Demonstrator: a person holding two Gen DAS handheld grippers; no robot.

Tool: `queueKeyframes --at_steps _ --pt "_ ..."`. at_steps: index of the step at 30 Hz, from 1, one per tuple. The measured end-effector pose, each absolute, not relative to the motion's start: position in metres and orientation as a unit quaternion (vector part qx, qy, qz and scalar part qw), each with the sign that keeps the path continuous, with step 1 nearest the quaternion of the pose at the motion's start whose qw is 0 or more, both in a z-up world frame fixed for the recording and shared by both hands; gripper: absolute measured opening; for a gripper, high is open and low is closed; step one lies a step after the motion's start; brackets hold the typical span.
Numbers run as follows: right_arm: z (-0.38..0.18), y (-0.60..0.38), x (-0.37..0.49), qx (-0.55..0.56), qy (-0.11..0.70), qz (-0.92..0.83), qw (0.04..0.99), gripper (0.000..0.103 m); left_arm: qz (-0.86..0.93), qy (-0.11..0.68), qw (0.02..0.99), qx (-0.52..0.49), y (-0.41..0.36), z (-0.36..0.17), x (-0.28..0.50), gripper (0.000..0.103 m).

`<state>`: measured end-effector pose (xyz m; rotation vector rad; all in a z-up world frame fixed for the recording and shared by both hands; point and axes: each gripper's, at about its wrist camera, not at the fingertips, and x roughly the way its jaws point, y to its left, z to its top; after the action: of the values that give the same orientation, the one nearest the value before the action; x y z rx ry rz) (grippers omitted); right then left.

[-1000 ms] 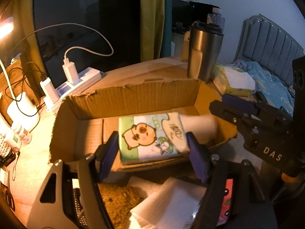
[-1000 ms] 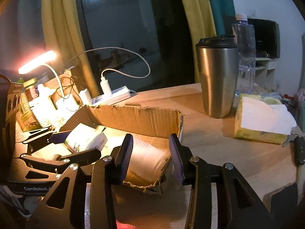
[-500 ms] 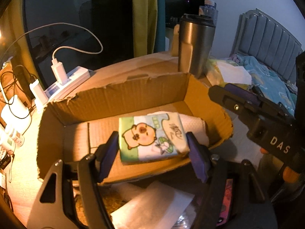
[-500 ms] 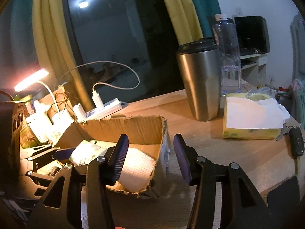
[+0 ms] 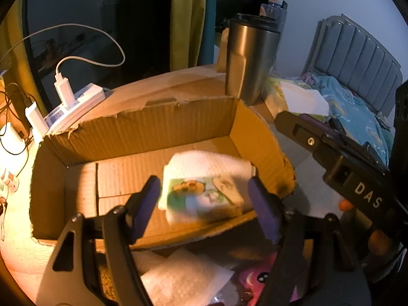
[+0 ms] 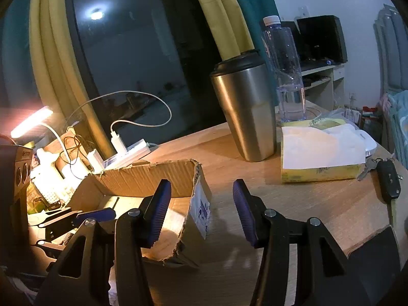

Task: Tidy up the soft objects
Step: 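Lower the tissue pack onto the towel in the box and open the left gripper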

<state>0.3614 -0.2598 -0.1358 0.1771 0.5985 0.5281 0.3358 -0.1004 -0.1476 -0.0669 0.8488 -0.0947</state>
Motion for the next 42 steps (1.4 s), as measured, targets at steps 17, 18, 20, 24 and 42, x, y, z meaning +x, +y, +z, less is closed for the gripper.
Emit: queueKeyframes --at_steps 17,18,20,24,42 --pt "-0.134 -0.251 0.354 0.066 0.299 0.264 0.914 0.054 -0.011 0.377 0.926 -0.035 -0.090 -0.123 0.314 0.078" --pt "-0.133 -0.251 0.352 0.064 0.300 0.266 0.914 0.054 -0.011 0.375 0.926 -0.035 -0.089 -0.122 0.313 0.078" --pt "-0.130 -0.250 0.349 0.061 0.299 0.268 0.914 0.054 -0.011 0.370 0.928 -0.037 -0.089 -0.118 0.308 0.078" --pt "-0.125 -0.251 0.342 0.059 0.299 0.268 0.914 0.054 -0.013 0.362 0.931 -0.039 -0.087 -0.113 0.300 0.078" --pt "-0.105 -0.234 0.295 0.036 0.298 0.266 0.916 0.054 -0.013 0.333 0.941 -0.065 -0.060 -0.101 0.256 0.078"
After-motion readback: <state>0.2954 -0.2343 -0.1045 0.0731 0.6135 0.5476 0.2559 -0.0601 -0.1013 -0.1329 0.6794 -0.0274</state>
